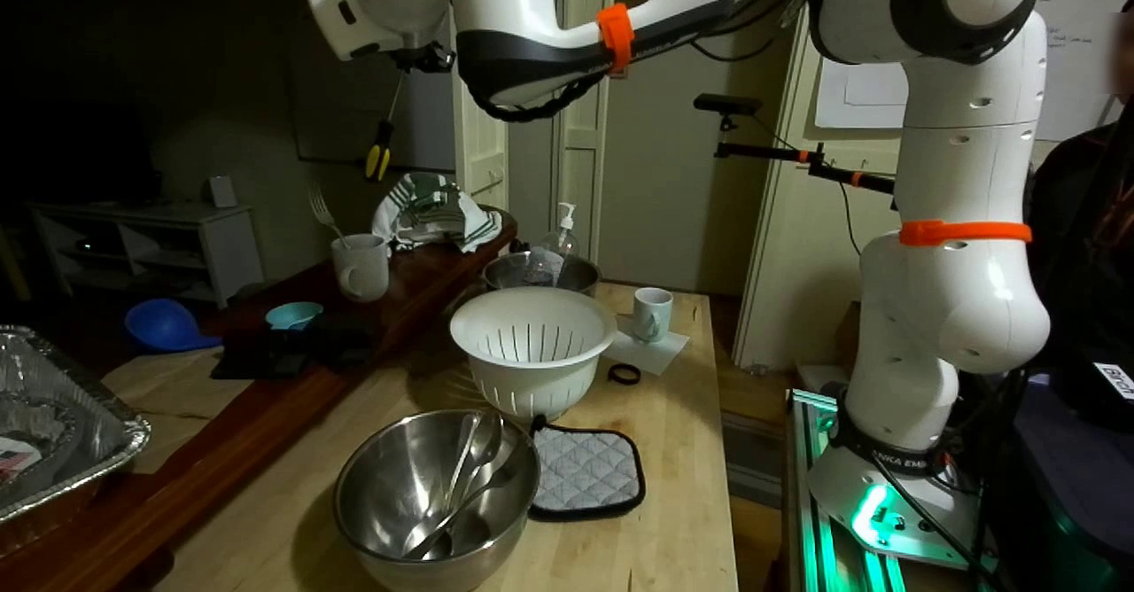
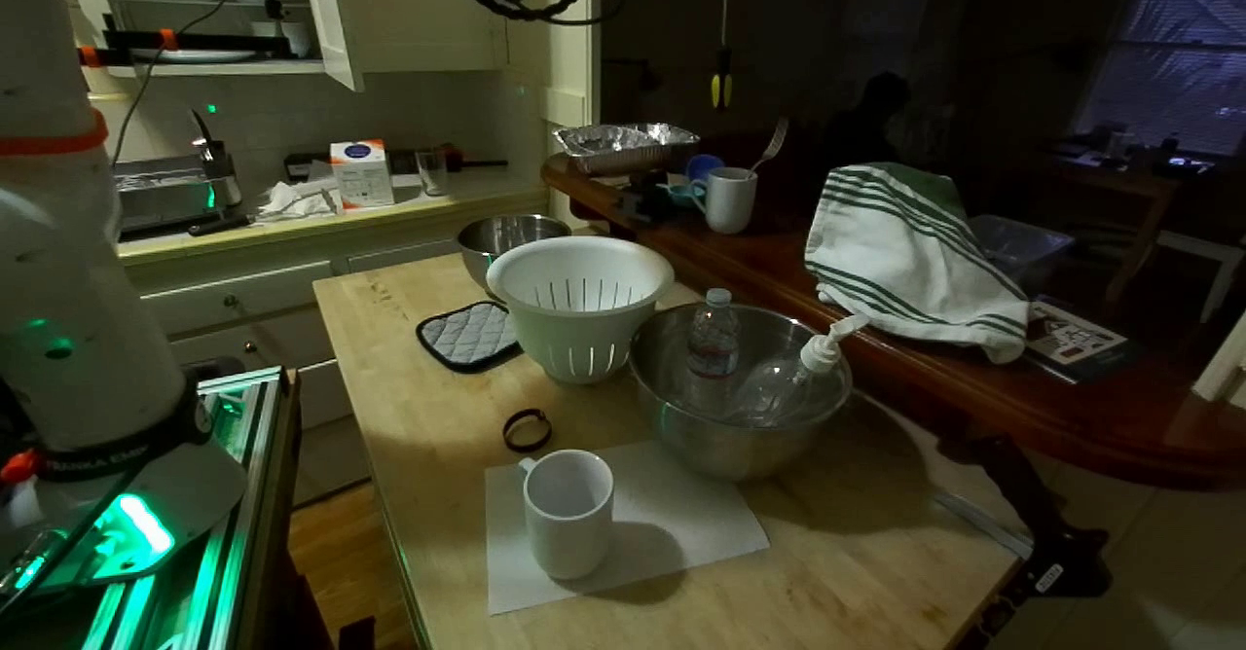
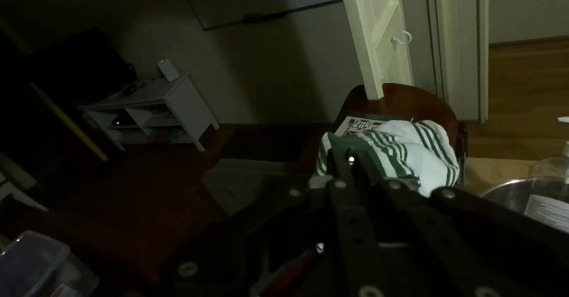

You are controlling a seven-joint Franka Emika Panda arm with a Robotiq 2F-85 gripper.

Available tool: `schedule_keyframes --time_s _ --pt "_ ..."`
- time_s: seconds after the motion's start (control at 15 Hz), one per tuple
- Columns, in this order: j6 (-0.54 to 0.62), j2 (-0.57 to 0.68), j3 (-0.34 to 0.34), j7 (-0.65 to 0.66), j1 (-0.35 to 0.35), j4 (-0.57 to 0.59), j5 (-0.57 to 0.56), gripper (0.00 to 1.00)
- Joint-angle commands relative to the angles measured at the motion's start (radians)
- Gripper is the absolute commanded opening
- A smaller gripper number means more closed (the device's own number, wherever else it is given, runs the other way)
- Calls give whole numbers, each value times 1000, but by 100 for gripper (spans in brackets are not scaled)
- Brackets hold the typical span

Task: Pick up the screwdriver from the bowl and put it in the cup

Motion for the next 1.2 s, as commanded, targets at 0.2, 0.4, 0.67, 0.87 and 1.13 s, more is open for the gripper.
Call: schedule_keyframes --time_s 0.2,0.4,0.67,0.87,1.13 --pt "69 101 -9 -50 -12 60 49 2" --pt "62 137 -13 -60 -7 92 42 2" --pt "49 180 -16 -80 0 147 39 2" --pt "33 222 -19 -76 14 210 27 2" --pt "10 266 -27 -87 25 267 37 2"
